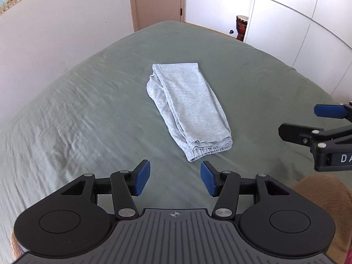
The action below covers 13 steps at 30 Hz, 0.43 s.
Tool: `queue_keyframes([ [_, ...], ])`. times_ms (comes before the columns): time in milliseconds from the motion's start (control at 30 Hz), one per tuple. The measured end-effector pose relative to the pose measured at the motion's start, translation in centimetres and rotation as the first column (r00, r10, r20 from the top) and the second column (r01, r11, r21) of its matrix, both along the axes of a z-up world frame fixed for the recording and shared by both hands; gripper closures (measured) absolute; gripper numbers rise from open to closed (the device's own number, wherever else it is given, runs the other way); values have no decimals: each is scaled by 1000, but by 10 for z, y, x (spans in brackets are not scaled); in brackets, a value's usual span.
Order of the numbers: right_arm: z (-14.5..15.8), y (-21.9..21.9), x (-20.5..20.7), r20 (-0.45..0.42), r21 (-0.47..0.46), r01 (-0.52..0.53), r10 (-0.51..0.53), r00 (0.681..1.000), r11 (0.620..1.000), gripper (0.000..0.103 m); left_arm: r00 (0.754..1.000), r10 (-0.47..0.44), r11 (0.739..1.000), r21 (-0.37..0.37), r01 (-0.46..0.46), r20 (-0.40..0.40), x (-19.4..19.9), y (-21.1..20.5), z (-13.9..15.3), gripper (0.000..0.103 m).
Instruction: Fold clothes
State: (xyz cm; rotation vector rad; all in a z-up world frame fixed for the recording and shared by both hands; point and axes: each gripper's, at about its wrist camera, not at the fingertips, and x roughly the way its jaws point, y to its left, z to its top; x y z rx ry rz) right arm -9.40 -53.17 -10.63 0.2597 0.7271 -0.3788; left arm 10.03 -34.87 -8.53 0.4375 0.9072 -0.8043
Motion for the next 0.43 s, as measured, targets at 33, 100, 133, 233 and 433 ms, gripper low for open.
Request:
queue_keyframes([
  [33, 1, 2, -2, 1, -4, 2, -2, 1000, 1000, 0, 1000, 0, 1000, 1, 0, 3, 0, 0, 0, 53],
  [100, 2, 6, -4, 3, -17, 5, -5, 1000, 1000, 0, 1000, 0, 1000, 2, 0, 12, -1, 1, 1, 53],
  [133, 3, 8, -5, 3, -22, 8, -8, 1000, 1000, 0, 1000, -6, 1000, 0, 6, 15, -3, 2, 1, 53],
  [233, 3, 11, -5, 4, -30, 16, -15, 1000, 999, 0, 1000, -9, 1000, -12, 9, 14, -1, 2, 1, 53],
  [433, 2, 12, -1, 1, -33, 26, -26, 1000, 999, 0, 999, 7, 1000, -16, -7, 52, 0, 2, 2, 53],
])
